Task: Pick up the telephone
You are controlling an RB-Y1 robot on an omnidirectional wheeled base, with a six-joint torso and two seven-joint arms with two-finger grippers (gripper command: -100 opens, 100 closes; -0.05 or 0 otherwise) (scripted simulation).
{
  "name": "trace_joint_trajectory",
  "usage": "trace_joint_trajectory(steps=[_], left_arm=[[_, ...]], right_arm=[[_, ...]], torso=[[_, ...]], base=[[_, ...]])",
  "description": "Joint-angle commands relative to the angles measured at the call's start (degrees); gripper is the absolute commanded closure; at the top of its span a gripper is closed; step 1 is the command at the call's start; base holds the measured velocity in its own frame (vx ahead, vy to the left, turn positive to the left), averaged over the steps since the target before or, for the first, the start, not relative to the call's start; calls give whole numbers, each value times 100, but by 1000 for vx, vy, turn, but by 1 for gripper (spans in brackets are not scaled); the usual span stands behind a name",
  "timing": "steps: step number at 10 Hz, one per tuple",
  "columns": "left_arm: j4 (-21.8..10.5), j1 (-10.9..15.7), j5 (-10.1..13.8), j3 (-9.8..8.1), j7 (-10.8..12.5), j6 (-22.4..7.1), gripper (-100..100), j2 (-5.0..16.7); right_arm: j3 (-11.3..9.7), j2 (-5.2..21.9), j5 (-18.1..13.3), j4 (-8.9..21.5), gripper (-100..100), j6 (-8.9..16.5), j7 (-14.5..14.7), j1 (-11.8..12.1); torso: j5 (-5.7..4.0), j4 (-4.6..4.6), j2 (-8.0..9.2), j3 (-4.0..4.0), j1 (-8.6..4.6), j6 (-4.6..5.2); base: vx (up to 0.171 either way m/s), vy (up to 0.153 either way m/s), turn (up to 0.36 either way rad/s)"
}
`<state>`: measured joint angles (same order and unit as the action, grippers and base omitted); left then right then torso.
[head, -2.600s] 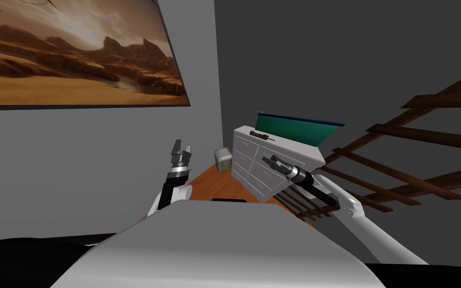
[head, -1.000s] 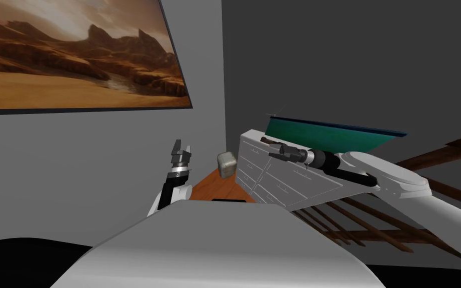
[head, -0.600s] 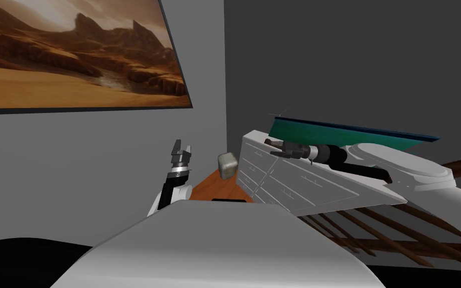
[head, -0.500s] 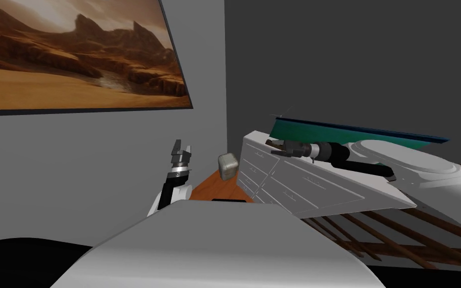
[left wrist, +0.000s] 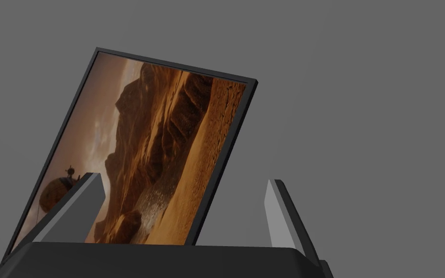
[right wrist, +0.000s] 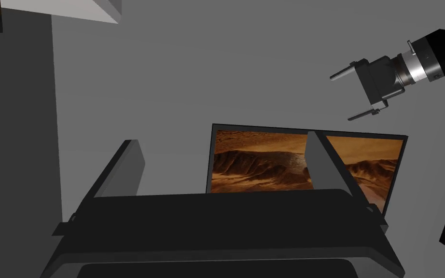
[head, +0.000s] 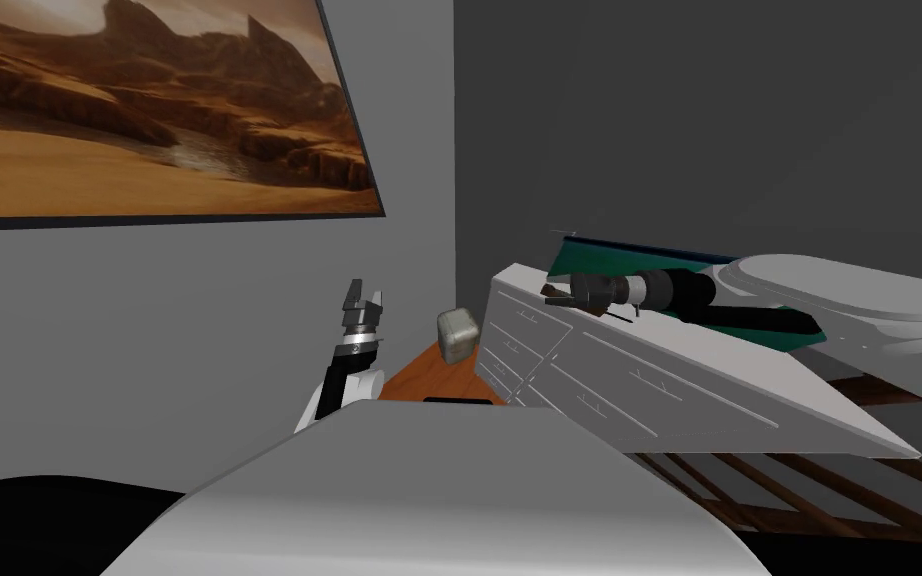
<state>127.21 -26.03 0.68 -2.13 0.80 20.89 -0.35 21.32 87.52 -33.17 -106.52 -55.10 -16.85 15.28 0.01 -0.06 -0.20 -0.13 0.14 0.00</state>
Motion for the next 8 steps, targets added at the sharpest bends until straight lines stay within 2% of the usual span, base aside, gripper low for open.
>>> trace_joint_trajectory(steps=[1, 2, 3, 4, 5, 6, 7, 8], left_arm=[[0, 0, 0, 0, 0, 0, 0, 0], [0, 0, 0, 0, 0, 0, 0, 0], [0, 0, 0, 0, 0, 0, 0, 0], [0, 0, 0, 0, 0, 0, 0, 0], [0, 0, 0, 0, 0, 0, 0, 0], [0, 0, 0, 0, 0, 0, 0, 0], [0, 0, 0, 0, 0, 0, 0, 0], [0, 0, 0, 0, 0, 0, 0, 0]], right_arm=[[88, 286, -102, 51, -100, -55, -109, 3], [88, 341, -102, 51, -100, -55, -109, 3], [159, 566, -185, 105, -100, -116, -209, 19], [159, 626, -185, 105, -100, -116, -209, 19], [217, 852, -264, 165, -100, -184, -316, 46], [217, 914, -264, 165, -100, -184, -316, 46], [260, 1139, -338, 230, -100, -257, -428, 82], [260, 1202, -338, 230, -100, -257, -428, 82]], torso=[[0, 0, 0, 0, 0, 0], [1, 0, -1, 0, 1, 0], [-1, 0, 2, 1, -1, 0], [0, 0, -2, -1, 0, 0], [-1, 0, 1, 1, -2, 0], [0, 0, 0, 1, -2, 0], [-2, 1, 5, 3, -5, 0], [-1, 1, 4, 3, -4, 1]], base=[[70, 24, 3], [60, 19, 1], [75, 22, -3], [64, 19, -1], [67, 18, -7], [53, 9, -5], [57, 12, -13], [51, 7, -8]])
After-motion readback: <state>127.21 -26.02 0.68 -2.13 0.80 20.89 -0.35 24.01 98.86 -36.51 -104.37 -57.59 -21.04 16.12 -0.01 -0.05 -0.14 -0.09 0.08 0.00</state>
